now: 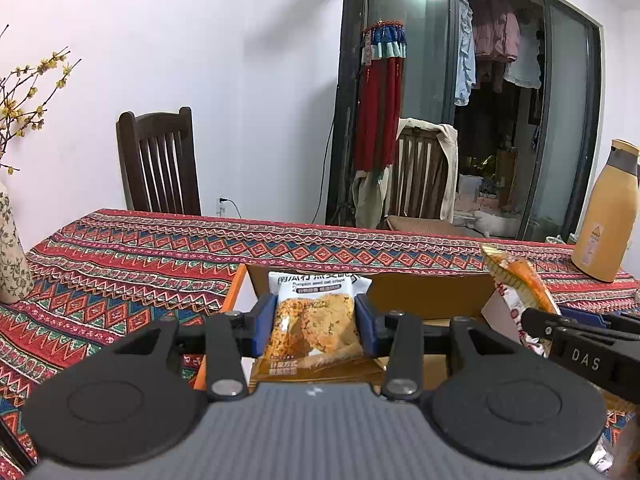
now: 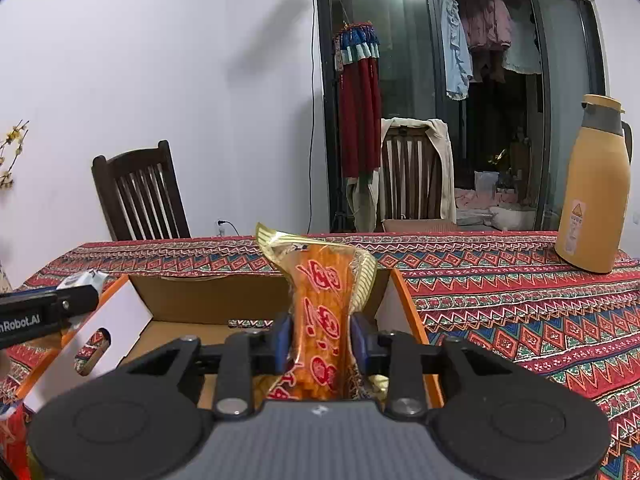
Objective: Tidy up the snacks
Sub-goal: 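Carry both packets over the cardboard box and release them inside, then withdraw both open tools from the box back toward the snack pile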
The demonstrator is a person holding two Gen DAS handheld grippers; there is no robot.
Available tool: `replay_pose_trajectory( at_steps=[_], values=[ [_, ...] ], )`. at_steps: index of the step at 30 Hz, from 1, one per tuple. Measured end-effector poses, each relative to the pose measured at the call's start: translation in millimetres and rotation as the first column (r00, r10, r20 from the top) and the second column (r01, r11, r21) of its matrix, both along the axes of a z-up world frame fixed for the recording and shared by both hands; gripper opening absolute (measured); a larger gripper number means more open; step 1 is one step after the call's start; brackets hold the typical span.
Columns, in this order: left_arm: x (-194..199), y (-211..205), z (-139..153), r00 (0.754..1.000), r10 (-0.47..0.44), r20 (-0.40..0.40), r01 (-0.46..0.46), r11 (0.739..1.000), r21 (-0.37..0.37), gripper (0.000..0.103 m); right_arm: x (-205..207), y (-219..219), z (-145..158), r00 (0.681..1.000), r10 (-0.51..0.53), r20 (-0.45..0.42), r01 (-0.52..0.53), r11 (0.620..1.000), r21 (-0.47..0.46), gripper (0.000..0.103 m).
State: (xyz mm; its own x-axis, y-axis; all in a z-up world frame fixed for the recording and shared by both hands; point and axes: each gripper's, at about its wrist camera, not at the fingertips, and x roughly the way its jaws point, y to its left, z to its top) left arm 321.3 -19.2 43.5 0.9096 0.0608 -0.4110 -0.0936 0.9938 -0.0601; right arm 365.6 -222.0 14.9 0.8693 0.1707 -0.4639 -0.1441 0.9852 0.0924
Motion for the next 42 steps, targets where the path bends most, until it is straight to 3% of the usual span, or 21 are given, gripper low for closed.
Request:
replay_pose_trajectory(
  at_steps=[2, 4, 5, 7, 20, 31, 42],
  values=[
    [-3.4, 2.1, 2.3, 1.000, -0.001, 0.011, 0.002, 1.000, -0.015, 0.053, -2.3, -0.5, 1.1, 1.000, -0.002, 0.007, 0.002, 1.000, 0.000, 0.049],
    [-9.9, 4.7, 5.8, 0.999, 0.001, 0.036, 0.000, 1.000, -0.029, 0.079, -6.2, -2.3, 3.9, 1.000, 0.002, 0.019, -0.002, 1.000, 0.009, 0.066],
    [-12.8, 3.9, 8.3, 0.999, 0.012, 0.053, -0.011, 1.000, -0.030, 0.100, -8.4, -3.1, 5.7, 1.000, 0.003, 0.027, -0.004, 1.000, 0.015, 0.073],
    [-21.0, 4.1, 12.2, 0.995, 0.024, 0.096, -0.021, 0.999, -0.030, 0.103, -12.4, -5.2, 8.8, 0.999, -0.007, 0.045, 0.006, 1.000, 0.023, 0.103],
    [-33.4, 0.3, 20.7, 0.992, 0.012, 0.126, -0.007, 0.999, -0.035, 0.103, -25.2, -9.8, 17.9, 0.996, -0.019, 0.089, 0.015, 0.999, 0.050, 0.103],
    [-85.8, 8.0, 53.8, 0.975, 0.025, 0.220, -0.014, 0.999, -0.049, 0.103, -73.1, -19.8, 52.4, 0.981, -0.051, 0.187, 0.046, 0.998, 0.030, 0.103],
    [-137.1, 23.8, 24.2, 0.987, 0.006, 0.163, -0.006, 1.000, -0.001, 0.103, -138.5, -37.1, 30.0, 0.990, -0.014, 0.143, 0.015, 1.000, -0.008, 0.103]
  ],
)
